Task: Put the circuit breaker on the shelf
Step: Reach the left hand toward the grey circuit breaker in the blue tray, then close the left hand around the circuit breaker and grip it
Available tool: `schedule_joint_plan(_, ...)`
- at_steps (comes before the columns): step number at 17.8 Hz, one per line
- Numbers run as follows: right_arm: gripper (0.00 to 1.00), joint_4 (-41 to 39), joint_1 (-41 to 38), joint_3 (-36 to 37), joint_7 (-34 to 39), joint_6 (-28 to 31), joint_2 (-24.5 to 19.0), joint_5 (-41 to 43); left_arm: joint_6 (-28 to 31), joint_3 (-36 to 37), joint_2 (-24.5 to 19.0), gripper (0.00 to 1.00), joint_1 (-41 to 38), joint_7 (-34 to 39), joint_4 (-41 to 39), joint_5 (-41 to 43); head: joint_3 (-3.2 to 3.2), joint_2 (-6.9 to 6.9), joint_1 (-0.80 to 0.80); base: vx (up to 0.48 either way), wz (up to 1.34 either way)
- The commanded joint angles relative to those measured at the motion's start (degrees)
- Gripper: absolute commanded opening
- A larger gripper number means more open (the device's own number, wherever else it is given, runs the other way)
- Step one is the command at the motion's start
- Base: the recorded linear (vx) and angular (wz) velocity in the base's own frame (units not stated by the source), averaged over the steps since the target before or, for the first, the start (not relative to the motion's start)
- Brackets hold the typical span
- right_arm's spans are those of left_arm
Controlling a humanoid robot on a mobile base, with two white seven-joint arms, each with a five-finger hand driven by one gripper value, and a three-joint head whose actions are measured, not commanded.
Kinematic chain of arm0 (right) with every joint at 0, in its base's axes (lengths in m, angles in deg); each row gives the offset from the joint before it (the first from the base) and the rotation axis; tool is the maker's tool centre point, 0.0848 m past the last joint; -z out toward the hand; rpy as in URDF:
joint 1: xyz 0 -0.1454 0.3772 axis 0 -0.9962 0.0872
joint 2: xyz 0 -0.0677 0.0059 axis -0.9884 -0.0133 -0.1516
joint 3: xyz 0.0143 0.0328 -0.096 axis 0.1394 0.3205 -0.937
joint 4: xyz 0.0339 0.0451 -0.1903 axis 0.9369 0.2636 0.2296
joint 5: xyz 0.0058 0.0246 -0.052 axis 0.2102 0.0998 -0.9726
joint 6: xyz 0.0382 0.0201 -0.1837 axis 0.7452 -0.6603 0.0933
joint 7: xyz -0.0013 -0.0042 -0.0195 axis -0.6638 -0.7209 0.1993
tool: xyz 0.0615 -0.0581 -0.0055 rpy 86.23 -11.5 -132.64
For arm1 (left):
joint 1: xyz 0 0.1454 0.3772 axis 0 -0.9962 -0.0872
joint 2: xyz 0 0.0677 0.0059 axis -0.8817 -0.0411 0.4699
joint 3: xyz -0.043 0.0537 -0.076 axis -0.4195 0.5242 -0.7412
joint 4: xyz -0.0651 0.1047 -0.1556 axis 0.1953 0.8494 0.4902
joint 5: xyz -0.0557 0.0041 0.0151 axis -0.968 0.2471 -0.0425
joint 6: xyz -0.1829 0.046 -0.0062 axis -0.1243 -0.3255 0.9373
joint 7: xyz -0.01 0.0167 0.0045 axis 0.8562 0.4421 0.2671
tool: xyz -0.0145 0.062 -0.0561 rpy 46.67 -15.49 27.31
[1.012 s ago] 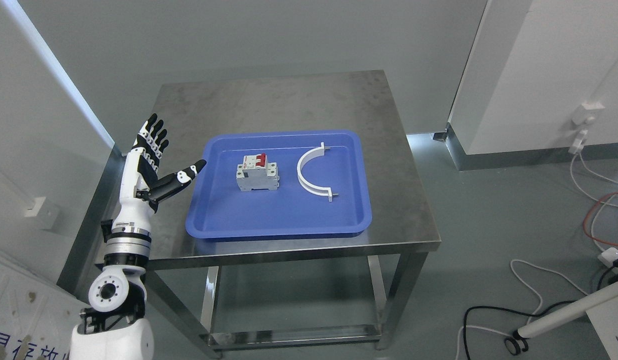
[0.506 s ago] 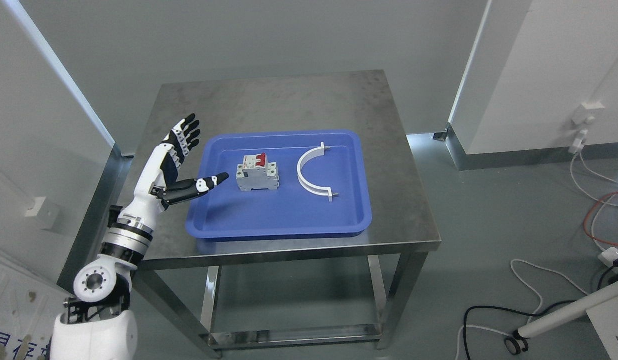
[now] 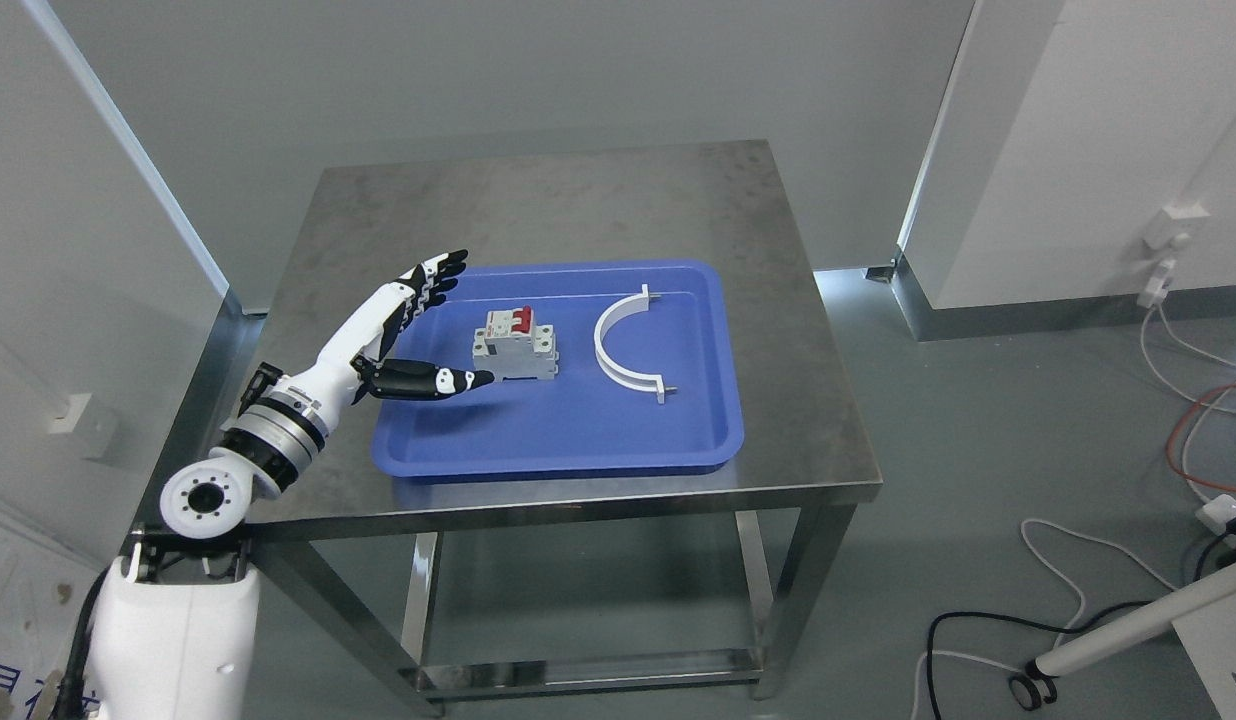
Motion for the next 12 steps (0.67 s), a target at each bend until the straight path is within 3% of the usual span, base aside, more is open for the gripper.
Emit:
schedule_joint_plan(1,1.00,0.0,0.0,-1.1,-0.3,1.8,1.0,0.0,0.3,4.9,2.0,0.90,1.5,0.3,6.1,9.6,0.00,0.00,0.00,0.000,0.00)
schedule_joint_plan(4,1.00,0.0,0.0,-1.1,-0.2,1.8,1.0,0.0,0.2,4.4,5.1,0.80,1.7,0.6,6.6,11.8,0.00,0.00,0.00,0.000,0.00)
schedule_joint_plan(7,1.00,0.0,0.0,-1.1,-0.3,1.8,1.0,0.0,-1.4,1.4,8.6,0.59,1.6,1.0,7.5,11.8,0.00,0.00,0.00,0.000,0.00)
schedule_joint_plan(12,1.00,0.0,0.0,-1.1,-0.3,1.8,1.0,0.0,-6.1,0.3,8.8,0.31,1.7,1.0,9.9,12.0,0.00,0.00,0.00,0.000,0.00)
